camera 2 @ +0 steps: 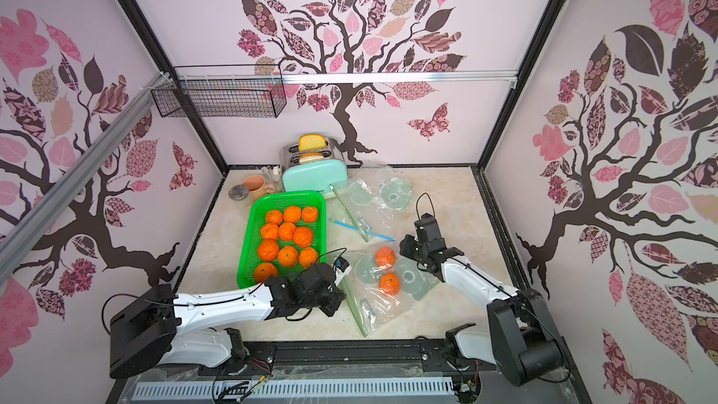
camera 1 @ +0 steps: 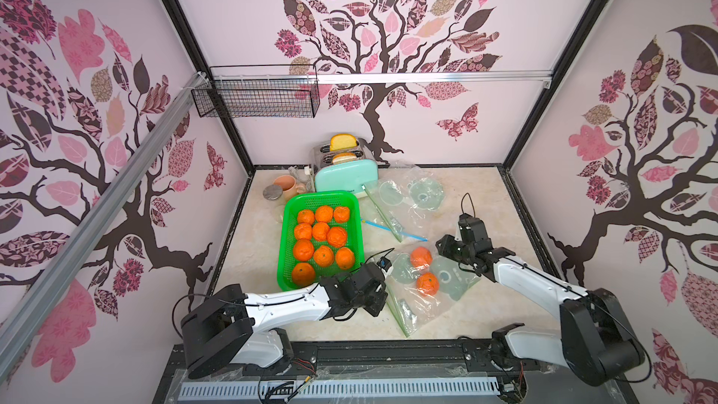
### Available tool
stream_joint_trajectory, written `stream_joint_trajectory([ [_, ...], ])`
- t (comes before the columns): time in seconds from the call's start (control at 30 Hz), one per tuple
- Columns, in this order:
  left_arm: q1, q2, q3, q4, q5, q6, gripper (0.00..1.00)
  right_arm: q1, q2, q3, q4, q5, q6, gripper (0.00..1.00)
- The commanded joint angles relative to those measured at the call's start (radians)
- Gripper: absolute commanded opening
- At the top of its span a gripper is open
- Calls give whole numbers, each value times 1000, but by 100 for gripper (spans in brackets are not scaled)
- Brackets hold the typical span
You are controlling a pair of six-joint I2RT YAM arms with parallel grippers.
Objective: Open the zip-top bag and take out the orange
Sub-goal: Adjust the zipper food storage bag at the center of the board.
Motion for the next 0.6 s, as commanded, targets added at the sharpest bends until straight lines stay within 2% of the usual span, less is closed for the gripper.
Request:
stream_joint_trajectory([
  [0.0, 11, -14, -7, 30, 14, 3, 11, 5, -88, 54, -115, 63, -35, 38],
  [0.07, 15, -15, -8, 32, 15, 0, 10, 5, -137, 39, -151, 59, -41, 37],
  [0.17, 24, -7, 4, 22, -17, -20, 1, 5, -206, -20, -176, 9, -31, 33],
  [0.33, 28, 21, 6, 62, 21, -18, 1, 5, -256, -111, -158, -99, -6, 22],
  [0.57, 28, 75, 38, 66, 29, -19, 1, 7, -196, -173, -99, -281, 29, 21],
])
